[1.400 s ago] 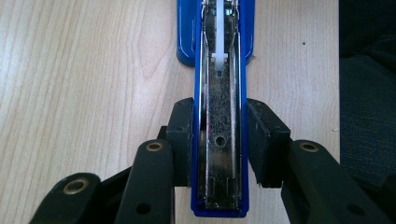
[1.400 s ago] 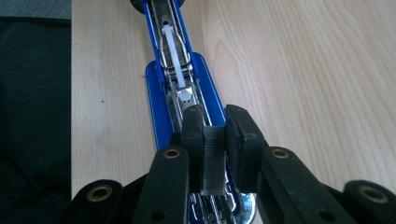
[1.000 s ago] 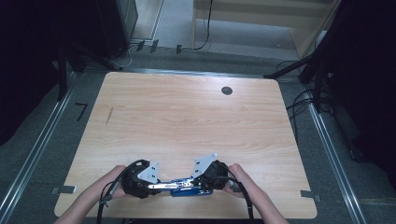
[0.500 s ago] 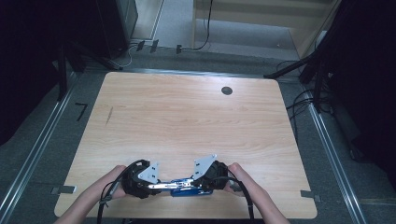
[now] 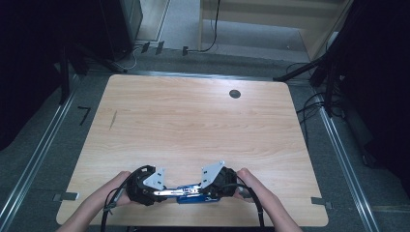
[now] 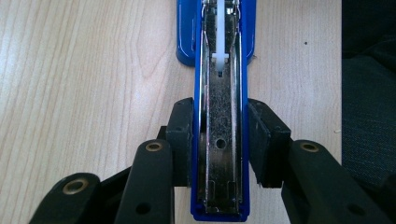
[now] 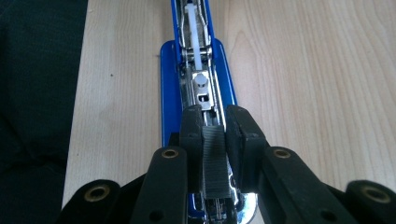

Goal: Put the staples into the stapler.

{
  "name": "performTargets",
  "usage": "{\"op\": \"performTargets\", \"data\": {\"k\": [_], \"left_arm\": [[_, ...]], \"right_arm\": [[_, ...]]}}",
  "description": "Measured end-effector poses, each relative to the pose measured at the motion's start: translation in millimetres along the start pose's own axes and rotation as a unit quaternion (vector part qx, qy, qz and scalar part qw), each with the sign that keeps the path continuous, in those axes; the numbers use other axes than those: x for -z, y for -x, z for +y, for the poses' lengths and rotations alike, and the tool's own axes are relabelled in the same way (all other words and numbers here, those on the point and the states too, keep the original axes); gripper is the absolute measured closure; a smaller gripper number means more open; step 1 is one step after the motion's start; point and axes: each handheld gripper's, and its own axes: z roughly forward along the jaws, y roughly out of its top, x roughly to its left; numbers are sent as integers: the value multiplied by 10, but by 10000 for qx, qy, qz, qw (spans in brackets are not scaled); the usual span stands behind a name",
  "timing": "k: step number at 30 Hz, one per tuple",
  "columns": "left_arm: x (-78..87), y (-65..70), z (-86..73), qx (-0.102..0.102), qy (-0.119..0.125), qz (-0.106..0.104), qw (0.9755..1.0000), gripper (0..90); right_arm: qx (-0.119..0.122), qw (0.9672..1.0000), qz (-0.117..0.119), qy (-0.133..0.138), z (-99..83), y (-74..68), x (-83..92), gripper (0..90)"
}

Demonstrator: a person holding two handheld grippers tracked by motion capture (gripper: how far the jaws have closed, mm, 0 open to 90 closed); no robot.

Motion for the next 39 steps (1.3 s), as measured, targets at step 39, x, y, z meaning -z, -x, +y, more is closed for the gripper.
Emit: {"op": "performTargets", "data": {"k": [39], "left_arm": [[-18,0,12,-13,-35,1,10000,660]], "right_arm": [[-975,9945,355,-112,-31,159,-21,772]]}}
